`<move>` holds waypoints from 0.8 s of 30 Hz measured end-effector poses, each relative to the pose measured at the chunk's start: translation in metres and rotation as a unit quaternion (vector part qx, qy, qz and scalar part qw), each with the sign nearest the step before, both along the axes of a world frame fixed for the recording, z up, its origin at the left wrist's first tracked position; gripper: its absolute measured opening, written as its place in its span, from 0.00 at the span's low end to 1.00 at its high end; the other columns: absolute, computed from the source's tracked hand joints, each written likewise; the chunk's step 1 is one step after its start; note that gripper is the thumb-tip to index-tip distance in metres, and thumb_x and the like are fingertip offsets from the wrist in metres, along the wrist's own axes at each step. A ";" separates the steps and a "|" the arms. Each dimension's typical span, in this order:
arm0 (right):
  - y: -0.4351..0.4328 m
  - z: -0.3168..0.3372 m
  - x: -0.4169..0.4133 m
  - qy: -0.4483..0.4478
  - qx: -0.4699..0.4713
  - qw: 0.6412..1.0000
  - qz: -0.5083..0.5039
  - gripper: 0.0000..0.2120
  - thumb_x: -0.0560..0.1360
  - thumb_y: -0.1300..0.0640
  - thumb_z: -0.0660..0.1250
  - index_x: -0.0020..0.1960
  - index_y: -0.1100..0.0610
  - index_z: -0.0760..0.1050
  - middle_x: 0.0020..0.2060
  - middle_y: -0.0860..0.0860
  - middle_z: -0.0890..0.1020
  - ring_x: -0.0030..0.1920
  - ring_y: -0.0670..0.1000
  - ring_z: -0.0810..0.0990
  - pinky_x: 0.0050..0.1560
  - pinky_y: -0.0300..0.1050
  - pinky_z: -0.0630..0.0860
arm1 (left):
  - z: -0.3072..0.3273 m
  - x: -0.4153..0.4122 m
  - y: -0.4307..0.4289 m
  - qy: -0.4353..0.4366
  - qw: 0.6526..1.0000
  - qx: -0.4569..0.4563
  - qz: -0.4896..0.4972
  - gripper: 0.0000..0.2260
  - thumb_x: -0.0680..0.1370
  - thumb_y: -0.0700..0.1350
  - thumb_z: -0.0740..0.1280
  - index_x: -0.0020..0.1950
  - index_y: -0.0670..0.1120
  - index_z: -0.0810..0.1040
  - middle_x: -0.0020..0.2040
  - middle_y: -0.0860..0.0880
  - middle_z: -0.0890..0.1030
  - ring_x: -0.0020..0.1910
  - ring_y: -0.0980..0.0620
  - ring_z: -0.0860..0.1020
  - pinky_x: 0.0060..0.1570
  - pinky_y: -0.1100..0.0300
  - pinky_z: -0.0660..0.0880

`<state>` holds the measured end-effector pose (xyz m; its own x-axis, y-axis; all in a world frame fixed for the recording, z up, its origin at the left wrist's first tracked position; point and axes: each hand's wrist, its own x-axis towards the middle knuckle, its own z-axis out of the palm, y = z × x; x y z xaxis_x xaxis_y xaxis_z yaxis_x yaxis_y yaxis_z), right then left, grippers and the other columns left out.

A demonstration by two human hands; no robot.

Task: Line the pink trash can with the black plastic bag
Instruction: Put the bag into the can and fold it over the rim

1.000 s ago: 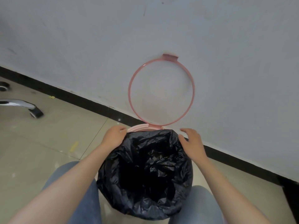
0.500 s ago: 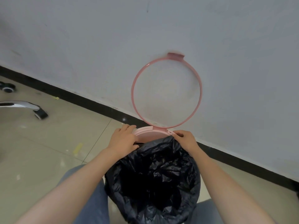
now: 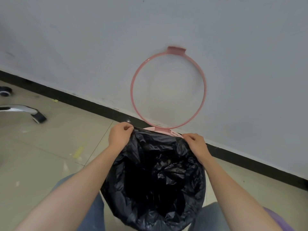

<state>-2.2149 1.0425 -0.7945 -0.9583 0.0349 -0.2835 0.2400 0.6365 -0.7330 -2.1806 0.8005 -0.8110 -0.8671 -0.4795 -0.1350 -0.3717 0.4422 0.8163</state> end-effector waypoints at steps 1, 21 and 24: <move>-0.001 0.002 -0.001 -0.006 0.003 1.000 0.014 0.11 0.75 0.58 0.60 0.48 0.56 0.81 0.43 0.51 0.78 0.55 0.57 0.75 0.63 0.58 0.69 | -0.002 -0.004 0.000 0.000 1.000 0.022 0.004 0.08 0.75 0.40 0.65 0.49 0.39 0.82 0.51 0.41 0.83 0.52 0.43 0.79 0.50 0.59 0.70; 0.005 -0.034 -0.047 -0.074 -0.056 0.988 -0.123 0.12 0.72 0.69 0.63 0.33 0.60 0.77 0.37 0.57 0.81 0.43 0.56 0.78 0.51 0.50 0.75 | -0.032 -0.035 -0.017 -0.095 0.987 0.130 -0.026 0.09 0.75 0.45 0.66 0.38 0.42 0.78 0.29 0.48 0.75 0.37 0.48 0.73 0.35 0.67 0.69; 0.013 -0.015 -0.027 0.174 0.154 0.967 -0.102 0.12 0.74 0.64 0.58 0.50 0.61 0.79 0.51 0.60 0.81 0.54 0.61 0.77 0.57 0.55 0.71 | -0.017 -0.017 -0.026 -0.064 0.998 -0.025 -0.003 0.15 0.78 0.49 0.59 0.50 0.40 0.79 0.52 0.39 0.79 0.56 0.39 0.74 0.54 0.52 0.69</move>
<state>-2.2420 1.0556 -0.8099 -0.9582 0.2644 0.1098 0.1557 0.8032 -0.5750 -2.1972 0.7744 -0.8277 -0.8468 -0.4838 -0.2212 -0.4692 0.4833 0.7391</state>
